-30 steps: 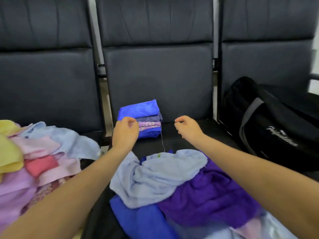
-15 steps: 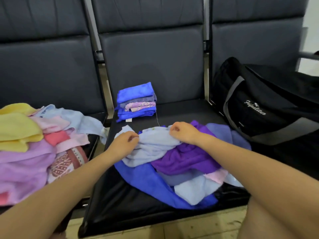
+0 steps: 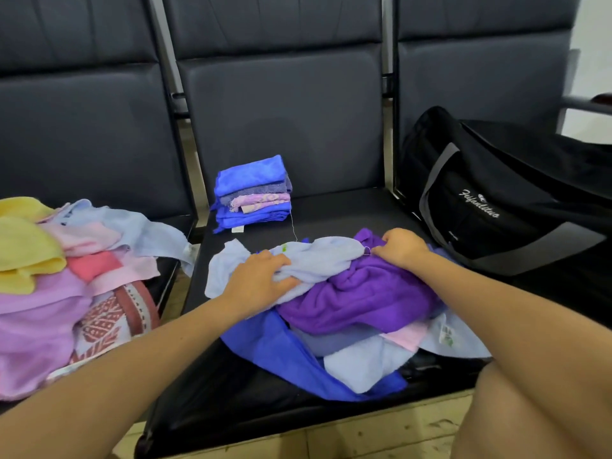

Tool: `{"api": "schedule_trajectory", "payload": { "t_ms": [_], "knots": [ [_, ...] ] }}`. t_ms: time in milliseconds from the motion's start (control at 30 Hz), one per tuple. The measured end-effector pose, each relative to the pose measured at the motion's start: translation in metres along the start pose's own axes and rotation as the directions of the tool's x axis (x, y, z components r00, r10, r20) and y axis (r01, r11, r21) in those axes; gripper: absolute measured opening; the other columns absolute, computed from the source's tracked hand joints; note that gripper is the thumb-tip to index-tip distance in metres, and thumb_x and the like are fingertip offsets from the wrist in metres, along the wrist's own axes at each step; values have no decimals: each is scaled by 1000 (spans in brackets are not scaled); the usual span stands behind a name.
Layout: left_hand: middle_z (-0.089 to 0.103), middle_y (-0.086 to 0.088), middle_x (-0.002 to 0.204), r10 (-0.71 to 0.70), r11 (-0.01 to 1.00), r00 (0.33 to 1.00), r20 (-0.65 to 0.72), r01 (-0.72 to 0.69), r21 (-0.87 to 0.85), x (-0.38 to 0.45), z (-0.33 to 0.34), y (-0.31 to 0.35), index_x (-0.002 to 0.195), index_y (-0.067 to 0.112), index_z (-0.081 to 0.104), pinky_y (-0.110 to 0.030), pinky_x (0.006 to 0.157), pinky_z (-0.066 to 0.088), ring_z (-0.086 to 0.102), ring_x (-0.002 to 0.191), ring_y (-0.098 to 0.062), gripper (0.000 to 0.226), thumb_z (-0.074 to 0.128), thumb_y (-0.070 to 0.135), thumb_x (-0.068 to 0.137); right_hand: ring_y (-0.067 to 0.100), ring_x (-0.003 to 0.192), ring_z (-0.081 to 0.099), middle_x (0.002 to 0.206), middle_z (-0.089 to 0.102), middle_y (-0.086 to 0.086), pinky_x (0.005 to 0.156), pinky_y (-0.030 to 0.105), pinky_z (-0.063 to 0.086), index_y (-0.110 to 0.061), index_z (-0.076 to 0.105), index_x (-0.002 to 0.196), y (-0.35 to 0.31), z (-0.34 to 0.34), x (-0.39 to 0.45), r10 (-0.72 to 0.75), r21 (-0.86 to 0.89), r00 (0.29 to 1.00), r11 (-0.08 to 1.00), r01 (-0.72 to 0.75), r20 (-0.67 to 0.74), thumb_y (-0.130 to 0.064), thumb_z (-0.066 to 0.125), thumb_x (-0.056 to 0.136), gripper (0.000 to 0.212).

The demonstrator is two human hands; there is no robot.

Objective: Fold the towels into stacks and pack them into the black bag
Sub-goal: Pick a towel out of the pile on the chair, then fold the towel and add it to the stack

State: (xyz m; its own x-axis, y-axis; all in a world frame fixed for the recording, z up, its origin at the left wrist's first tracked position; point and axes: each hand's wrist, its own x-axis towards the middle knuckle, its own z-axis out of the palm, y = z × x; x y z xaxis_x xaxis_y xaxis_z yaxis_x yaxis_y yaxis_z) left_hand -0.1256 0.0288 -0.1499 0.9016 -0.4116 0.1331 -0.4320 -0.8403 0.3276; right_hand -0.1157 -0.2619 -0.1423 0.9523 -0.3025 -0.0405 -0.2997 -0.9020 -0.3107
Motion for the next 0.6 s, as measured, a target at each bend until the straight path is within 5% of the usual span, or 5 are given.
{"api": "schedule_trajectory", "payload": {
  "t_ms": [100,200,300,400,600],
  "knots": [
    [45,7,74,-55,988,996,-73,44,-146,5,-4,0,65,31,47,-27,66,28,50,79,-18,31,50,53,87,26,80,56,70,56,2,66,29,36,-16,55,63,3,-1,0,-89,137,990,985,104,-105,-37,60,90,34],
    [55,4,72,-161,937,981,-107,118,-329,11,-8,2,71,18,56,-26,64,29,51,76,-17,30,51,31,97,17,63,45,61,46,3,63,32,35,-7,52,60,-4,-10,0,-151,383,946,887,258,-288,-31,60,93,41],
    [63,-7,91,-348,818,933,-92,254,-516,20,-16,-3,92,8,65,-27,77,35,54,89,-22,33,44,32,100,14,66,48,66,50,2,71,30,39,-15,51,69,-28,-45,-8,26,920,976,340,196,-217,-26,56,96,30],
    [64,-12,111,-442,770,895,-66,340,-540,28,-21,-11,106,6,65,-36,96,39,55,110,-30,37,40,32,102,20,79,61,81,64,6,81,34,49,-15,61,82,-49,-94,-14,11,986,996,-135,93,-92,-32,54,96,23],
    [67,3,105,-385,652,902,-197,115,-750,28,-58,32,92,19,62,-36,99,40,56,107,-18,31,38,36,101,32,111,60,121,62,20,100,40,47,1,59,120,-85,-137,-42,-236,966,963,-248,69,-130,-32,57,94,42]
  ]
}}
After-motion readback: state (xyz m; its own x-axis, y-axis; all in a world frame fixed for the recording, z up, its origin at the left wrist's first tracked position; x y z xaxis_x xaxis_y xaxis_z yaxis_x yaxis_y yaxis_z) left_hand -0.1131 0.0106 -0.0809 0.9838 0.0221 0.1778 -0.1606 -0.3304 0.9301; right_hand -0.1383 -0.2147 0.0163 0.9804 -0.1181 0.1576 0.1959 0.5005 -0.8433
